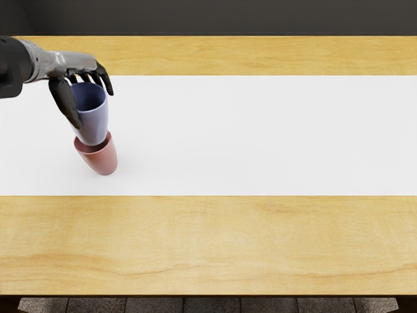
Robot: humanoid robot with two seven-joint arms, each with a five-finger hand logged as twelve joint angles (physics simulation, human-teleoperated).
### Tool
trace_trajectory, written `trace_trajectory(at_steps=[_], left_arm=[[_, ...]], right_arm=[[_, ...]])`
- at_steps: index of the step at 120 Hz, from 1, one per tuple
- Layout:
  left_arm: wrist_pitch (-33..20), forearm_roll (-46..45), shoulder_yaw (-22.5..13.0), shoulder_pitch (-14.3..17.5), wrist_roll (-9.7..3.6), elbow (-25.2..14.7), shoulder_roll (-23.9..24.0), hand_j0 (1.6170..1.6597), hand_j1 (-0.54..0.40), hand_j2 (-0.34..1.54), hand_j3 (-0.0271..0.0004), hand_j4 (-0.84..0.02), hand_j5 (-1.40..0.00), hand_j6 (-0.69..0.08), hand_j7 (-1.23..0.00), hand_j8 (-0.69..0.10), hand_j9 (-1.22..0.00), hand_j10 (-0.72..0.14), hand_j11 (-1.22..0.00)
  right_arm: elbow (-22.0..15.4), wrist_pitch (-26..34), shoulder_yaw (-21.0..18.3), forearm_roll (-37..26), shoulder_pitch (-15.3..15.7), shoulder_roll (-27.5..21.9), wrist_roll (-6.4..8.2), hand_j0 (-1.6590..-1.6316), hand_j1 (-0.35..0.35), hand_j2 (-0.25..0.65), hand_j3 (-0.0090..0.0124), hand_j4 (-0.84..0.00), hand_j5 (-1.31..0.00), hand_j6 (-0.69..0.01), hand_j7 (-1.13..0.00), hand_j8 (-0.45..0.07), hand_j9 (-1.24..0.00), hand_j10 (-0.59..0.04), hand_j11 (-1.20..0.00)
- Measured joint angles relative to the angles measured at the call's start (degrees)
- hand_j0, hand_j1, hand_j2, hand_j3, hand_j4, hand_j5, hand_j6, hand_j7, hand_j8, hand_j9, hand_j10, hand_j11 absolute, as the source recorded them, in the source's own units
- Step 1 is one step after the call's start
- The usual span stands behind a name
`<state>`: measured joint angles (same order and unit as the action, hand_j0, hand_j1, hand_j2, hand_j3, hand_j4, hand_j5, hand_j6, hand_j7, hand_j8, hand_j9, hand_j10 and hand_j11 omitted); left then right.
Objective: Pick up cup and place in cup with left hand
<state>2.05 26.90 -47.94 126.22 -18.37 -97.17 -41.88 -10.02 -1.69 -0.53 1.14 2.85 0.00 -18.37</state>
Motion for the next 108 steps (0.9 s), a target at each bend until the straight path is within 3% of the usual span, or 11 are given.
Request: trace_trajectory(at_steps=[108], left_arm=[[-1.13, 0.33, -0.19, -5.15, 1.40, 3.71, 1.97, 1.6564, -0.091, 0.06, 0.0000, -0.428, -0.57, -0.346, -0.57, -0.314, -0.57, -0.429, -0.57]], right_arm=[[0.00, 0.01, 0.00, 0.00, 0.00, 0.00, -0.01, -1.6581, -0.349, 0.000, 0.0000, 0.000, 0.00, 0.000, 0.00, 0.000, 0.00, 0.000, 0.00]])
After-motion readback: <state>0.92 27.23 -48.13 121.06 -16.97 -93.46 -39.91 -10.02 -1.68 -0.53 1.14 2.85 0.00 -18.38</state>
